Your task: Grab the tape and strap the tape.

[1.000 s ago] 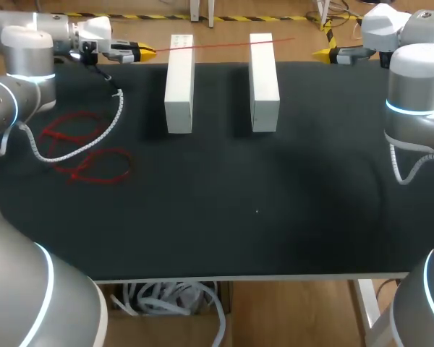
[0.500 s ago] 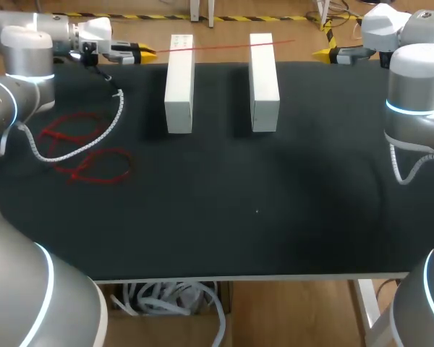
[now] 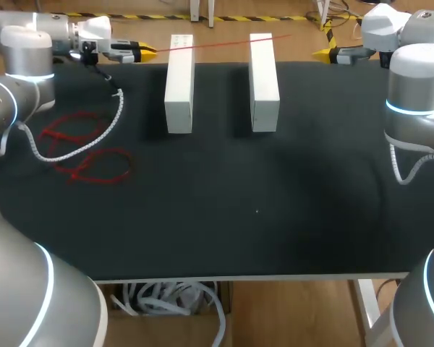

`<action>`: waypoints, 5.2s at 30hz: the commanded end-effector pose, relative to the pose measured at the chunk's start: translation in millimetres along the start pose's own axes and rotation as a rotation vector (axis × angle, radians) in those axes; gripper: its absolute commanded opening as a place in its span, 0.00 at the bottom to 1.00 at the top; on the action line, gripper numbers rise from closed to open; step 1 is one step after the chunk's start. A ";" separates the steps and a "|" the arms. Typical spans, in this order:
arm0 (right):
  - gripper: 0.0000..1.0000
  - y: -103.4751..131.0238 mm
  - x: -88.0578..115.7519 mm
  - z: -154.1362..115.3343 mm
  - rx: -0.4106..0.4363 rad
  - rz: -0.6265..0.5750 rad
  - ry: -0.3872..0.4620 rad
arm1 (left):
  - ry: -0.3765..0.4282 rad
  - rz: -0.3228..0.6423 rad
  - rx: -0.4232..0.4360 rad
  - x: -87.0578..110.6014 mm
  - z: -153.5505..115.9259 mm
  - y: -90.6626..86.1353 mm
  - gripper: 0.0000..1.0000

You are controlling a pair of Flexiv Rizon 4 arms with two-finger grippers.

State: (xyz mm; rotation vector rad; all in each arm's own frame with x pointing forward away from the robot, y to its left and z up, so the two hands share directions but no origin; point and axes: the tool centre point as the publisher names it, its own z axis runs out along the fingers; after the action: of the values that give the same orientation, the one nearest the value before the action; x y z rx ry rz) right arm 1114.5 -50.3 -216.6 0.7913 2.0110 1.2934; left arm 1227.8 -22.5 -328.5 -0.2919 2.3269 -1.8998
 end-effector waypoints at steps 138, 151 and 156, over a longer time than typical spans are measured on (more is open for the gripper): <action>1.00 0.0 0.3 -0.2 0.000 0.000 0.000 | -0.179 0.080 0.298 106.8 28.1 -207.9 0.00; 1.00 0.0 0.3 -0.2 0.000 0.000 0.000 | 0.209 0.344 0.319 107.1 74.0 -262.3 0.00; 1.00 0.0 0.3 -0.2 0.000 0.000 0.000 | 0.411 0.356 0.321 108.5 96.8 -261.0 0.00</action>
State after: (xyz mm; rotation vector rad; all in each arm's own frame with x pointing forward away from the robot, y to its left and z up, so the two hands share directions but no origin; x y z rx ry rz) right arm 1114.5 -50.4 -216.6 0.7913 2.0109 1.2935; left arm 1144.2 -182.3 -84.8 0.2728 1.9550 -2.1357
